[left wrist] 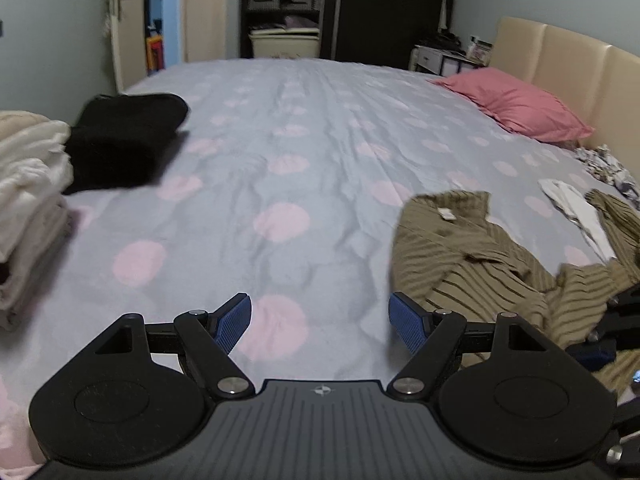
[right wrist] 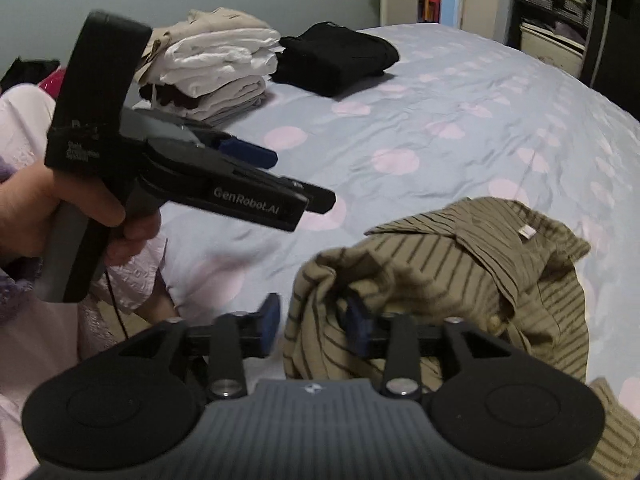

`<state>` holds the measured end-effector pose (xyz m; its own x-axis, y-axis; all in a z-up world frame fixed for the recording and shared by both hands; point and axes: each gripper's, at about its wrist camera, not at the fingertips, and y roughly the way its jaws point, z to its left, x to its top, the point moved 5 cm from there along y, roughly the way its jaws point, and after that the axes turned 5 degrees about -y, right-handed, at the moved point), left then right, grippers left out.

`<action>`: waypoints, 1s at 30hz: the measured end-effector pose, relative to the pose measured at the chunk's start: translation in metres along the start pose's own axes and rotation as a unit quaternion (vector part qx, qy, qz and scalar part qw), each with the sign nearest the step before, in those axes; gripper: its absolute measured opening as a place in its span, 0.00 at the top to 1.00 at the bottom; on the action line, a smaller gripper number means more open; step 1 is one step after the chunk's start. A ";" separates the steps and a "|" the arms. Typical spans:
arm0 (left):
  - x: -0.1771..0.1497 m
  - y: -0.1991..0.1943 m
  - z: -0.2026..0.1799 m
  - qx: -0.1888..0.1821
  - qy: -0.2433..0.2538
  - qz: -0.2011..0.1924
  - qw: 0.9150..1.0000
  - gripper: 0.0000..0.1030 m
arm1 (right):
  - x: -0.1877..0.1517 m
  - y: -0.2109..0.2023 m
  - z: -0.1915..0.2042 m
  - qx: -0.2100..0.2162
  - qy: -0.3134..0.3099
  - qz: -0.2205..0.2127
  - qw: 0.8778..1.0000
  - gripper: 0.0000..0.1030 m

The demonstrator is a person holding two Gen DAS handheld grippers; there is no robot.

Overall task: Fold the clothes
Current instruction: 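Pull the shirt onto the open bed with the right gripper while the left gripper approaches, then grasp the shirt with the left gripper while the right gripper keeps holding it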

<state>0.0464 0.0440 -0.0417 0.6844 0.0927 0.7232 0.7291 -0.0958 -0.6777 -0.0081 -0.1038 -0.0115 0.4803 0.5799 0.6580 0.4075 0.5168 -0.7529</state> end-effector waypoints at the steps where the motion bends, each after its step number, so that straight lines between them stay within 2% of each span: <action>1: 0.000 0.001 -0.003 -0.005 0.003 0.002 1.000 0.27 | 0.000 -0.003 -0.002 -0.003 0.000 0.000 1.000 0.56; 8: -0.001 0.007 -0.020 -0.023 0.011 0.010 1.000 0.27 | 0.008 -0.023 -0.036 -0.033 0.034 -0.018 0.999 0.52; 12: -0.005 0.015 -0.032 -0.064 0.002 0.034 0.997 0.29 | 0.017 -0.026 -0.060 -0.074 0.041 -0.020 0.996 0.52; 14: -0.007 0.019 -0.041 -0.081 0.004 0.045 0.996 0.35 | 0.021 -0.020 -0.072 -0.094 0.038 -0.009 0.995 0.52; 18: -0.012 0.028 -0.056 -0.103 0.008 0.066 0.993 0.42 | 0.025 -0.002 -0.085 -0.096 0.042 0.004 0.994 0.52; 23: -0.013 0.040 -0.066 -0.122 -0.003 0.087 0.989 0.73 | 0.029 0.014 -0.082 -0.069 0.048 0.006 0.996 0.52; 26: -0.014 0.040 -0.081 -0.137 0.022 0.083 0.987 0.82 | 0.031 0.020 -0.083 -0.059 0.051 0.011 0.997 0.52; 30: -0.019 0.035 -0.110 -0.190 0.055 0.082 0.977 0.90 | 0.021 0.025 -0.093 -0.058 0.075 0.028 0.995 0.52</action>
<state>0.0583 -0.0705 -0.0649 0.7711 -0.0606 0.6338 0.5404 -0.4639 -0.7019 0.0842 -0.1374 -0.0172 0.6121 0.5002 0.6125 0.4600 0.4048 -0.7903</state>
